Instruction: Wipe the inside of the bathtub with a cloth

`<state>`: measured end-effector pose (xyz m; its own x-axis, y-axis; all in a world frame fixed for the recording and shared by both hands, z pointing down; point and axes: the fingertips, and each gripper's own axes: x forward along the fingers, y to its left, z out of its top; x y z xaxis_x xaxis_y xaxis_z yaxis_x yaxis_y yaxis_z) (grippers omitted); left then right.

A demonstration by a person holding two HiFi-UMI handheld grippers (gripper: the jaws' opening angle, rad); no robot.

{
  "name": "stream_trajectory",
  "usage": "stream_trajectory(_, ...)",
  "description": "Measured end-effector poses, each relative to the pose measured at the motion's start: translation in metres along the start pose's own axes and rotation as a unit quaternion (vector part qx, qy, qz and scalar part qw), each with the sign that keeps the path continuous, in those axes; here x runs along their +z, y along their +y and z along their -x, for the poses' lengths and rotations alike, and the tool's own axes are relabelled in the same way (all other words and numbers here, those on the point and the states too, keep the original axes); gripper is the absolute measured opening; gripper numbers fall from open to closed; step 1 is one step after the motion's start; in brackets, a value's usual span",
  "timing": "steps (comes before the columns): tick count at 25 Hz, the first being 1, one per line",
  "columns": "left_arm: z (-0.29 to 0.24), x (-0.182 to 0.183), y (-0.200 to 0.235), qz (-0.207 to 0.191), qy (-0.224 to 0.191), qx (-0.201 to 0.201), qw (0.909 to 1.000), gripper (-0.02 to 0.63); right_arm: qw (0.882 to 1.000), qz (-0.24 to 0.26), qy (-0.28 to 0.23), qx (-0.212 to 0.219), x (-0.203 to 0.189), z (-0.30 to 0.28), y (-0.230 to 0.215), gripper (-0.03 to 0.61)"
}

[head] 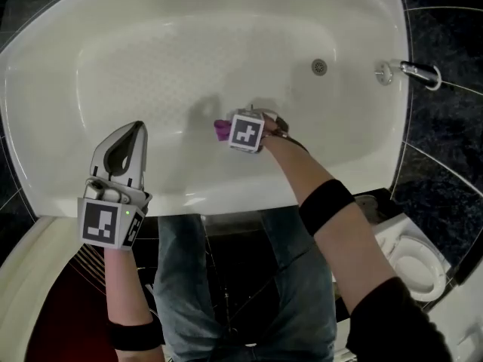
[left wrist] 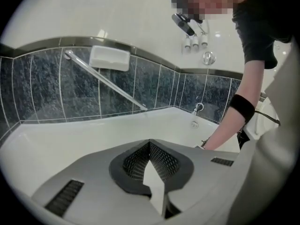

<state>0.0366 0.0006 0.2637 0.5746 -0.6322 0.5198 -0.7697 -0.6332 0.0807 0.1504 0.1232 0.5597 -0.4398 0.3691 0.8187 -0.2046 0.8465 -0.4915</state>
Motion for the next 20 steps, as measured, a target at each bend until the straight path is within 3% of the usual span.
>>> stream_trajectory(5, 0.038, -0.024, 0.054, 0.003, 0.001, 0.014, 0.9999, -0.003, 0.999, 0.020, -0.004, 0.029, 0.097, -0.064, 0.031, 0.110)
stream_trajectory(9, 0.057, -0.045, 0.090, 0.004, 0.003, 0.021, 0.9998, -0.003, 0.999, 0.020, 0.003, 0.029, 0.149, -0.106, 0.034, 0.110)
stream_trajectory(14, 0.066, -0.061, 0.111, 0.019, -0.017, 0.013, 0.9996, -0.002, 0.998, -0.009, 0.038, 0.053, 0.160, -0.159, 0.041, 0.110)
stream_trajectory(17, 0.069, -0.080, 0.118, 0.015, 0.005, 0.011, 0.9998, -0.003, 0.998, 0.005, 0.033, 0.051, 0.165, -0.178, 0.040, 0.110)
stream_trajectory(20, 0.066, -0.092, 0.117, 0.008, 0.014, 0.011, 0.9998, -0.003, 0.995, 0.004, 0.061, 0.078, 0.143, -0.192, 0.060, 0.110)
